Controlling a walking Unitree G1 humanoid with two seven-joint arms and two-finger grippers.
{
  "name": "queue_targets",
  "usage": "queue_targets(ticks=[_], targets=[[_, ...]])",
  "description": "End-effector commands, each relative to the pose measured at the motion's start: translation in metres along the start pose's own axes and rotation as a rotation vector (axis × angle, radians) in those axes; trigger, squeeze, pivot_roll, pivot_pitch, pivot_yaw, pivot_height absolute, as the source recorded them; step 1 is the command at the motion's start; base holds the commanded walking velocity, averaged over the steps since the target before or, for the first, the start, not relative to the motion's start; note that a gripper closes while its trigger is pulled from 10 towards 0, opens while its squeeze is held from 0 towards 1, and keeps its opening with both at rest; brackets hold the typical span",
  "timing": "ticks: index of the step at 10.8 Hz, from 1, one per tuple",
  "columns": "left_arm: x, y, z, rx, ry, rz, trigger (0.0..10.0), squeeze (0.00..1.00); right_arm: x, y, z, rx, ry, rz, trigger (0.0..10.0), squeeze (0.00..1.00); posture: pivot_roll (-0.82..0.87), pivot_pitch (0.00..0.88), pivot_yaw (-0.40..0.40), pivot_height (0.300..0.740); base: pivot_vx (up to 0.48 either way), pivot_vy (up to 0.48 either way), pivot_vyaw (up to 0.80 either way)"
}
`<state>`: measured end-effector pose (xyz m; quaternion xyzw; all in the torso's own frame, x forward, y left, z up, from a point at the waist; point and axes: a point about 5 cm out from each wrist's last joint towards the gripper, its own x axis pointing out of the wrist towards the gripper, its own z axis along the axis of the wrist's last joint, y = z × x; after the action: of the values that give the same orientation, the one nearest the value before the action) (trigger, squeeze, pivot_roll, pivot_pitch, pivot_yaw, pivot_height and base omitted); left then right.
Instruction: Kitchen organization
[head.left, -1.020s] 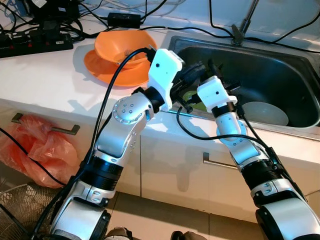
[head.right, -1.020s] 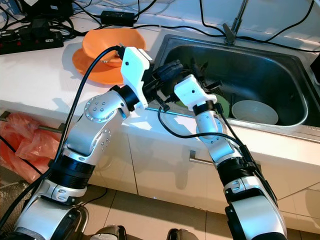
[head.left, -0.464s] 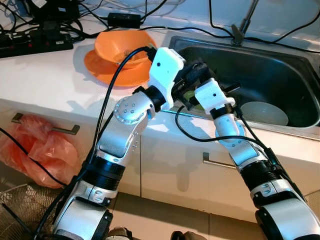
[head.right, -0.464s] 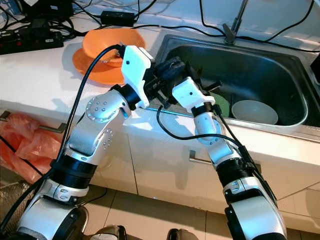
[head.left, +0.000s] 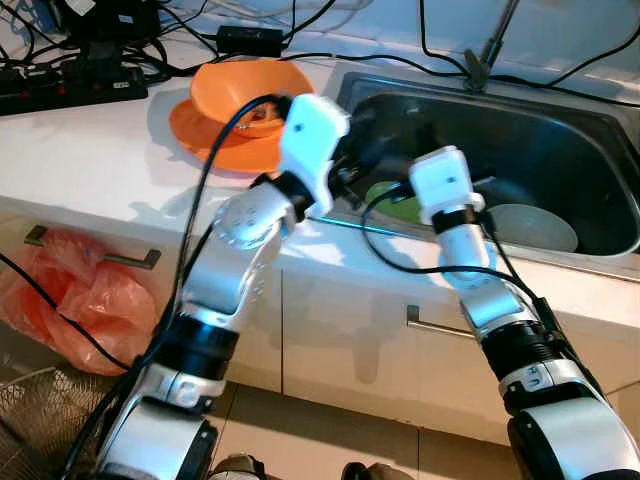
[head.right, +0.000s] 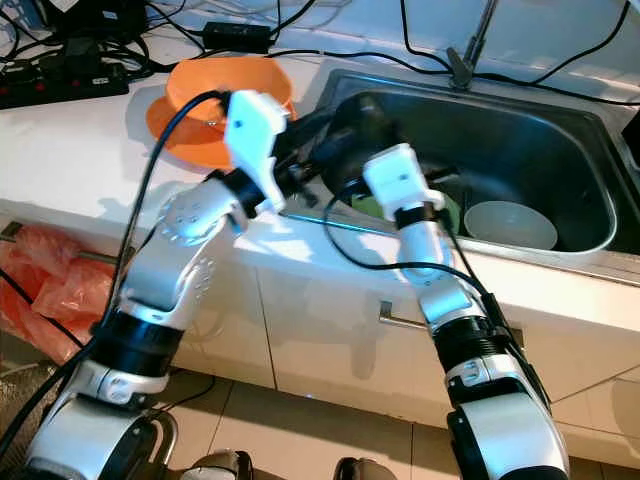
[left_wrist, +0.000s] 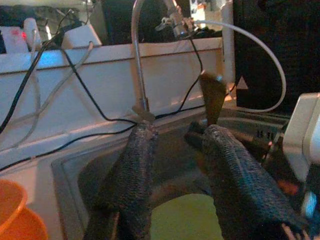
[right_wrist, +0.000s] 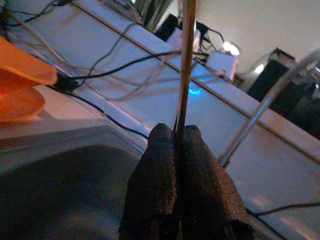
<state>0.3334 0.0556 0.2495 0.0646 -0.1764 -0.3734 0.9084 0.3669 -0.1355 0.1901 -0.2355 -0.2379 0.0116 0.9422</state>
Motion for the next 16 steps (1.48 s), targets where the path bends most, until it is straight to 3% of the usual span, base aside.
queue_targets(ticks=[1, 2, 5, 6, 8, 9, 10, 16], targets=[[-0.002, -0.001, 0.001, 0.014, 0.002, 0.001, 10.0, 1.00, 0.001, -0.006, -0.004, 0.031, 0.034, -0.025, 0.0, 0.00, 0.07, 0.087, -0.047, 0.740, 0.000, 0.000, 0.00], [-0.005, 0.003, -0.002, 0.023, 0.018, 0.032, 10.0, 0.00, 0.002, -0.009, -0.006, 0.065, 0.061, -0.052, 0.0, 0.00, 0.08, 0.083, -0.049, 0.740, 0.000, 0.000, 0.00], [-0.016, 0.013, -0.016, 0.023, 0.083, 0.125, 10.0, 0.00, 0.006, -0.019, -0.014, 0.142, 0.133, -0.101, 0.0, 0.00, 0.08, 0.083, -0.050, 0.740, 0.000, 0.000, 0.00], [-0.023, 0.013, -0.033, 0.005, 0.170, 0.140, 10.0, 0.00, 0.009, -0.025, -0.017, 0.198, 0.171, -0.126, 0.0, 0.00, 0.08, 0.087, -0.055, 0.740, 0.000, 0.000, 0.00], [-0.032, 0.000, -0.049, -0.048, 0.237, 0.039, 10.0, 0.00, 0.013, -0.026, -0.019, 0.225, 0.204, -0.114, 0.0, 0.00, 0.08, 0.091, -0.058, 0.740, 0.000, 0.000, 0.00], [-0.033, 0.000, -0.051, -0.041, 0.254, 0.036, 10.0, 0.00, 0.014, -0.025, -0.020, 0.235, 0.219, -0.108, 9.0, 0.00, 0.08, 0.092, -0.060, 0.740, 0.000, 0.000, 0.00], [-0.035, 0.001, -0.054, -0.035, 0.280, 0.030, 10.0, 0.00, 0.015, -0.023, -0.022, 0.253, 0.243, -0.103, 10.0, 0.00, 0.08, 0.093, -0.063, 0.740, 0.000, 0.000, 0.00], [-0.044, -0.002, -0.061, -0.036, 0.369, -0.015, 10.0, 0.00, 0.009, -0.015, -0.044, 0.387, 0.433, -0.107, 10.0, 0.00, 0.09, 0.095, -0.070, 0.740, 0.000, 0.000, 0.00]])
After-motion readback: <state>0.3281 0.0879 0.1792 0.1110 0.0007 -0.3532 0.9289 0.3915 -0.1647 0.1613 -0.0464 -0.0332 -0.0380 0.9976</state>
